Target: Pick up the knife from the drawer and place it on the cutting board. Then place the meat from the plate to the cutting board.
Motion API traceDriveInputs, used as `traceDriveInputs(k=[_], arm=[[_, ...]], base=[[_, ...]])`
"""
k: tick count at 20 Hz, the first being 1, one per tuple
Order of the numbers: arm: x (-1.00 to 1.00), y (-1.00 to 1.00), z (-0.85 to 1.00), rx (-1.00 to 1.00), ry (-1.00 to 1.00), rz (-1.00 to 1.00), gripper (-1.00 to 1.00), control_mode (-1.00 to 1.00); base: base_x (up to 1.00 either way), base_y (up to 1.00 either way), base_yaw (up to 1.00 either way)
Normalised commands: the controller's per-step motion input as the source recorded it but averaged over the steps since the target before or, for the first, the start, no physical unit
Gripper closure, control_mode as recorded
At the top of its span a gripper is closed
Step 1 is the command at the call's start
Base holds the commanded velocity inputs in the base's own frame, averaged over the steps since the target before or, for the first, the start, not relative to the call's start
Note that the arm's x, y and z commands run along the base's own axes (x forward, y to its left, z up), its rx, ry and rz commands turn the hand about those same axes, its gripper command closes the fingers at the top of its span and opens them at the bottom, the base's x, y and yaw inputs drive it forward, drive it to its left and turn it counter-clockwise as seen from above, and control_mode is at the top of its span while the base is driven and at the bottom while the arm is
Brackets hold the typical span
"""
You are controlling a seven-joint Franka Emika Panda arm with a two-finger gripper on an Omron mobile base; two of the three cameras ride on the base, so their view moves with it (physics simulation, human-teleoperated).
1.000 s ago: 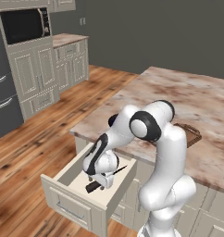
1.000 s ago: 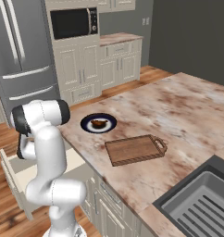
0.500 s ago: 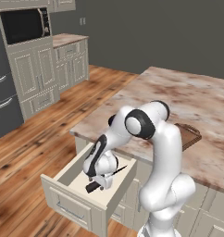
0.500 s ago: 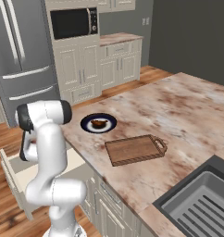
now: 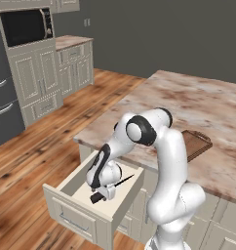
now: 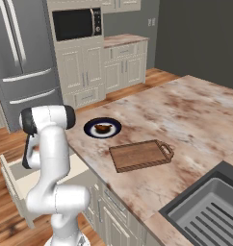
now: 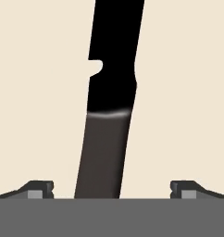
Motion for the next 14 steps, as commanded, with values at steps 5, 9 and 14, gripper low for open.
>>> traceDriveInputs(k=[5,9,14], arm=[[0.06,0.07,-0.24,-0.02,0.00,0.00,-1.00,-1.00],[0.03,0.07,-0.25,-0.02,0.00,0.00,-1.00,-1.00],[0.00,0.03,-0.23,-0.01,0.00,0.00,1.00,-1.00]], base=[[0.00,0.00,0.00],[0.00,0.00,0.00],[0.00,0.00,0.00]])
